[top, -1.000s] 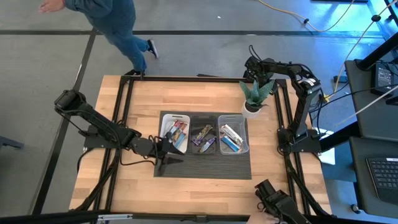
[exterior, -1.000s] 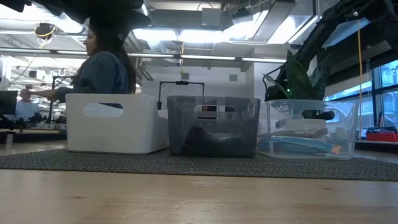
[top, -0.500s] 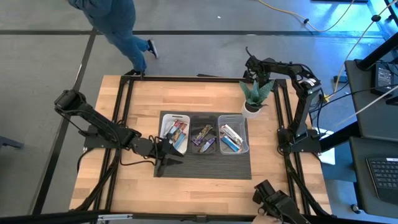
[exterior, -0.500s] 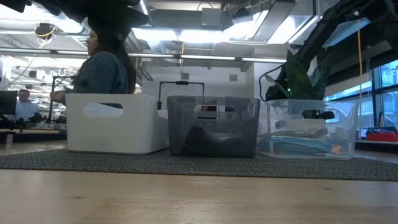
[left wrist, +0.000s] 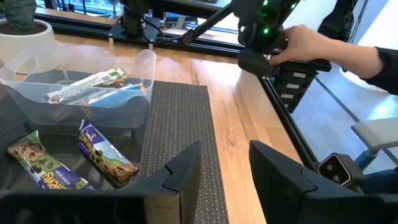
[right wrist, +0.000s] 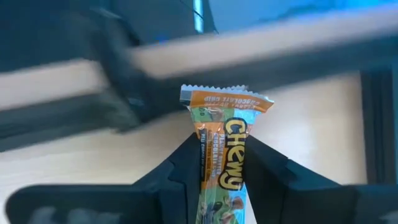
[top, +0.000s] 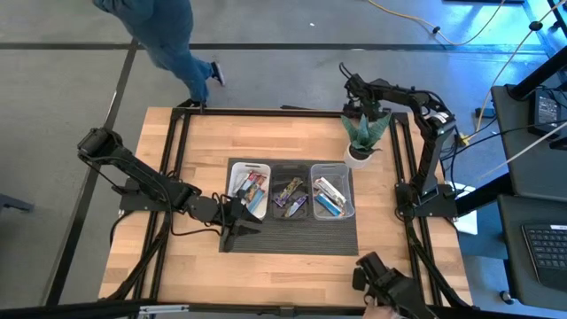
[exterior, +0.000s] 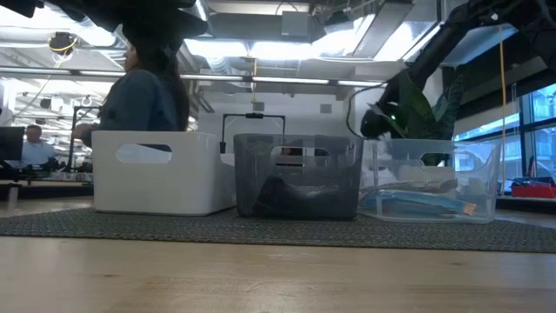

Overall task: Pick and place Granola Bars by type
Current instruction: Put the yellow granola bar into the transparent bin

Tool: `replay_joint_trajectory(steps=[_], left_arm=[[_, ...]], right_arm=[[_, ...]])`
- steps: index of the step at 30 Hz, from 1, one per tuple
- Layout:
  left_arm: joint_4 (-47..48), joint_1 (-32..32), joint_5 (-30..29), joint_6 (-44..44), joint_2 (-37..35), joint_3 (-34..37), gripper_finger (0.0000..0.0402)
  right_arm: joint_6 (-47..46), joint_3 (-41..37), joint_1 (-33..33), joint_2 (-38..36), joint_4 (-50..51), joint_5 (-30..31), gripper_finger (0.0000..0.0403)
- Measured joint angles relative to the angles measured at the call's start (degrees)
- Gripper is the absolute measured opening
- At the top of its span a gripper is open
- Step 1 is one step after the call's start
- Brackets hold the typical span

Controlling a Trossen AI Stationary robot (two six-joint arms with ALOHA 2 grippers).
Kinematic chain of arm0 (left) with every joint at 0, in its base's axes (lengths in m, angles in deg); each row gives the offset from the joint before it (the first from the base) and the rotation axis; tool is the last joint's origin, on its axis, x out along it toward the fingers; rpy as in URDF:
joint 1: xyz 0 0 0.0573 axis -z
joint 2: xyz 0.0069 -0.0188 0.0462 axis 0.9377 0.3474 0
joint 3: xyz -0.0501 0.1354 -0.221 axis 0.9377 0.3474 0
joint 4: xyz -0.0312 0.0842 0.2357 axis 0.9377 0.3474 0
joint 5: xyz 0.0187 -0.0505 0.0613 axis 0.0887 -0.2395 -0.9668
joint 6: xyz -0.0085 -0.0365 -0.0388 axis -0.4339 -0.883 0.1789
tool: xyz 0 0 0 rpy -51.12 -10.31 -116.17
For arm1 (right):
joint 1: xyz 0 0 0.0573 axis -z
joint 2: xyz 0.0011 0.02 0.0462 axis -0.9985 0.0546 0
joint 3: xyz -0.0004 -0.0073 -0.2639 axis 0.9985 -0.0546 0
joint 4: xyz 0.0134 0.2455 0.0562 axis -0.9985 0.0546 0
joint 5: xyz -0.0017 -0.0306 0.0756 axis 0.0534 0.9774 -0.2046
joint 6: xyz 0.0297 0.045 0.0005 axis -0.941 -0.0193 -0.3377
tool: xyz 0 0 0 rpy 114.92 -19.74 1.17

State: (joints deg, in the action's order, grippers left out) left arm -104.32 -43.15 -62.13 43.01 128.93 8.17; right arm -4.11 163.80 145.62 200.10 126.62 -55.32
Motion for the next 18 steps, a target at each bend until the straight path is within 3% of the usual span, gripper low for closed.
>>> replay_joint_trajectory(steps=[13, 18], left_arm=[[0.0, 0.0, 0.0, 0.0, 0.0, 0.0, 0.0128], [0.0, 0.0, -0.4, 0.0, 0.0, 0.0, 0.0128]], right_arm=[[17.2, 22.8, -8.6, 0.0, 0.0, 0.9, 0.0096], [24.0, 33.8, -14.9, 0.0, 2.6, -3.2, 0.0094]])
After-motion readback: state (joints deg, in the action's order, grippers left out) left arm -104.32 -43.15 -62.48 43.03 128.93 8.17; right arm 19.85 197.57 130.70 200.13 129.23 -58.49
